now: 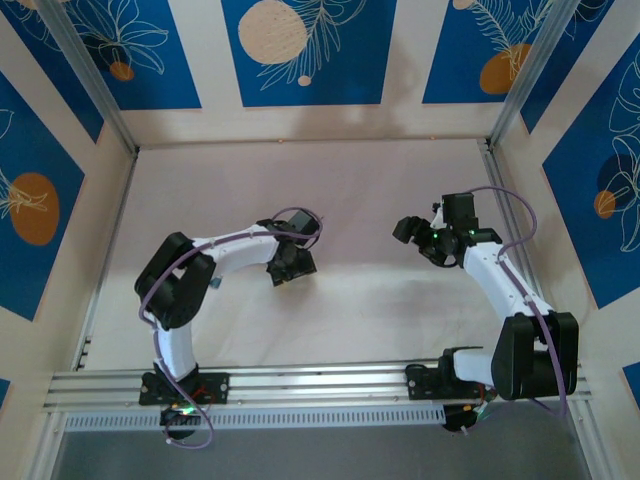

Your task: Unlock with the key

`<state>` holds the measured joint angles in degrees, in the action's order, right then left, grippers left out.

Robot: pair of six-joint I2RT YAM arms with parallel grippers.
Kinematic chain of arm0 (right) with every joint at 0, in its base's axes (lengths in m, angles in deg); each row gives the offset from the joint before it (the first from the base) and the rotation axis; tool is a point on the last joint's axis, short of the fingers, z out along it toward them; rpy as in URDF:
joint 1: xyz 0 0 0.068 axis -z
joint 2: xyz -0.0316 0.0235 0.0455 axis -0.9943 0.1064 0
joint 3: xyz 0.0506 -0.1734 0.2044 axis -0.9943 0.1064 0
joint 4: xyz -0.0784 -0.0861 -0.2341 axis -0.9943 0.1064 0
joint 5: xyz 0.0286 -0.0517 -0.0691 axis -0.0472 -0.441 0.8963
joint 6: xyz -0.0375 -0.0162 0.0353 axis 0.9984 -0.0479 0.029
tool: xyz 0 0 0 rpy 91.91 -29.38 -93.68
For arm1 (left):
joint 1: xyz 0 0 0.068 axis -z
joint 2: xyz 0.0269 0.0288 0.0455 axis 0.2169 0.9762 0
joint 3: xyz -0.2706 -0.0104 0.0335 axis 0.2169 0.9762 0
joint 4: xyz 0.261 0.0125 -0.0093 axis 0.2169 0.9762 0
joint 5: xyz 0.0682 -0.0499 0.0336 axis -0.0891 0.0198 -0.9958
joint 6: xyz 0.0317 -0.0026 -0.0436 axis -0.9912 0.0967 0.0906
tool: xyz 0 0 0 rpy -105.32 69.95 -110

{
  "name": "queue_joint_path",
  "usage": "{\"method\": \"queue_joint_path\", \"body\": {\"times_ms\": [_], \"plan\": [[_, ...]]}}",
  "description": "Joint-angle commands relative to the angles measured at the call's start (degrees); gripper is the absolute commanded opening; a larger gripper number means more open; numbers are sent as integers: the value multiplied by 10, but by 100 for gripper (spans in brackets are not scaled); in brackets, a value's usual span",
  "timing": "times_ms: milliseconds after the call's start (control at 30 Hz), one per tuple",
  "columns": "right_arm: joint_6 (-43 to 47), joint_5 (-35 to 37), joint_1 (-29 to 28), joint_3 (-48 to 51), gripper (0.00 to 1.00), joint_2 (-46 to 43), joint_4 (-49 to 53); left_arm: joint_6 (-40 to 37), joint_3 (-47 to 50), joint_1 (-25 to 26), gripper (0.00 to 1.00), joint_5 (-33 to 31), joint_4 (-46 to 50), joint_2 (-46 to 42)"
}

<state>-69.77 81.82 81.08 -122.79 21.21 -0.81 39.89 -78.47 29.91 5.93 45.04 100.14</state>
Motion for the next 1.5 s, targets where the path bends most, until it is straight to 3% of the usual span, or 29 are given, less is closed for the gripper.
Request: {"method": "queue_joint_path", "body": {"times_ms": [0,267,400,467,533,633,800,1000,1133,1367,1467], "plan": [[11,0,5,-14,83,2,11,10,-15,25,66,78,-81,25],[12,2,14,-22,83,18,6,-6,-21,25,66,68,-63,10],[38,59,17,-55,85,57,12,-33,-22,25,68,57,-41,-23],[73,84,27,-90,85,105,17,-54,-24,23,70,44,-22,-47],[100,59,50,-141,85,168,42,-81,-31,21,72,30,0,-68],[135,31,70,-233,72,265,93,-134,-51,13,76,29,24,-93],[168,52,68,-319,66,352,148,-250,-128,0,83,-1,79,-116],[174,69,64,-328,64,373,164,-370,-153,0,100,-69,-6,-164],[183,71,59,-333,64,383,173,-398,-98,-9,100,-107,-81,-201],[179,79,50,-347,63,406,189,-416,-120,-20,100,-61,-51,-219],[162,58,44,-314,63,368,147,-402,-39,-21,100,-120,-123,-260]]}}
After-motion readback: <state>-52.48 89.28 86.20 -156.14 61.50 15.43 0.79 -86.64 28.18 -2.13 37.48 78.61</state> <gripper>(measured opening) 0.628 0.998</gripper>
